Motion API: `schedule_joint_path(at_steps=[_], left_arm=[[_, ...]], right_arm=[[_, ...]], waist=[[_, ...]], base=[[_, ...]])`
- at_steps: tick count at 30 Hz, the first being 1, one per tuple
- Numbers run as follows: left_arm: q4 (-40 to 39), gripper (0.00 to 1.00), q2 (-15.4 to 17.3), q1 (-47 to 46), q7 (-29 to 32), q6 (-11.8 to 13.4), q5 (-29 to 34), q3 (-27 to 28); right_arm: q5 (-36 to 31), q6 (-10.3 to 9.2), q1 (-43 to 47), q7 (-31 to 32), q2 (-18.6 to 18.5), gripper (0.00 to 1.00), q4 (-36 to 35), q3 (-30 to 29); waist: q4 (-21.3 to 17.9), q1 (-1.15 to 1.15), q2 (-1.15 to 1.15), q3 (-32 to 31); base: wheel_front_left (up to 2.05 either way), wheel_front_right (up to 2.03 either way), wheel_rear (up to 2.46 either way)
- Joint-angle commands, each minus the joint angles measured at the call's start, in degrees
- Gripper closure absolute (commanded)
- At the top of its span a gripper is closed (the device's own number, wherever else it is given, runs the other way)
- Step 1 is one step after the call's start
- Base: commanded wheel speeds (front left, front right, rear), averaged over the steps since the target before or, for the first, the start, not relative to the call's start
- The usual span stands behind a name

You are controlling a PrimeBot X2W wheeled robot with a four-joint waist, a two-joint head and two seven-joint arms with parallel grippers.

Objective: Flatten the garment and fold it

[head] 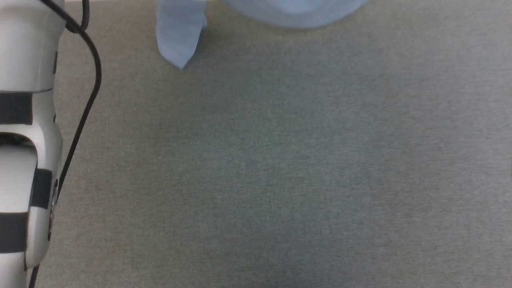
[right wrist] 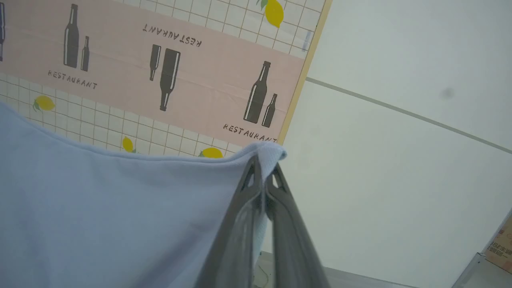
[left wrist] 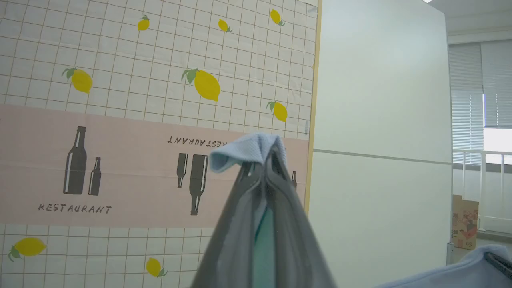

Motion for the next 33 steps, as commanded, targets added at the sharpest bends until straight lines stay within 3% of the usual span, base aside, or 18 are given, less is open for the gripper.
schedule_joint_path(at_steps=[1, 10, 16, 22, 27, 33], left_arm=[[0.64, 1.0, -0.07, -0.44, -1.35, -0.85, 0.05, 0.81], [-0.92, 1.0, -0.34, 7.33, -2.56, -6.17, 1.65, 3.23], [-3.75, 1.0, -0.38, 14.55, -2.58, -8.55, -0.35, 2.38], [-11.95, 1.0, 2.96, 24.06, 1.54, -8.93, -8.11, -1.14], [-23.37, 1.0, 7.1, 35.83, 6.71, -8.91, -14.64, -1.68], [-36.02, 1.0, 10.16, 50.77, 9.41, -5.13, -17.0, -2.3]], right_arm=[[-1.06, -0.09, -0.82, -2.05, -0.77, 1.0, 1.0, -0.1], [-4.4, -0.09, 0.89, -11.06, -5.78, 1.0, 6.23, 3.38], [0.16, -0.09, 4.56, -14.01, -6.68, 1.0, 9.6, 9.51], [17.07, -0.09, 12.43, -15.03, -7.03, 1.0, 6.38, 15.83], [32.47, -0.09, 23.03, -10.34, -12.06, 1.0, -4.63, 20.83], [44.96, -0.09, 39.32, -3.62, -18.98, 1.0, -20.19, 19.46]], waist=[[2.3, -0.01, 0.0, 3.77], [4.57, -0.01, 0.0, 7.75], [4.94, -0.01, 0.0, 8.17], [5.31, -0.01, 0.0, 5.83], [5.44, -0.01, 0.0, 3.88], [6.05, -0.01, 0.0, 1.63]], base=[[0.0, 0.0, 0.0], [0.0, 0.0, 0.0], [0.0, 0.0, 0.0], [0.0, 0.0, 0.0], [0.0, 0.0, 0.0], [0.0, 0.0, 0.0]])
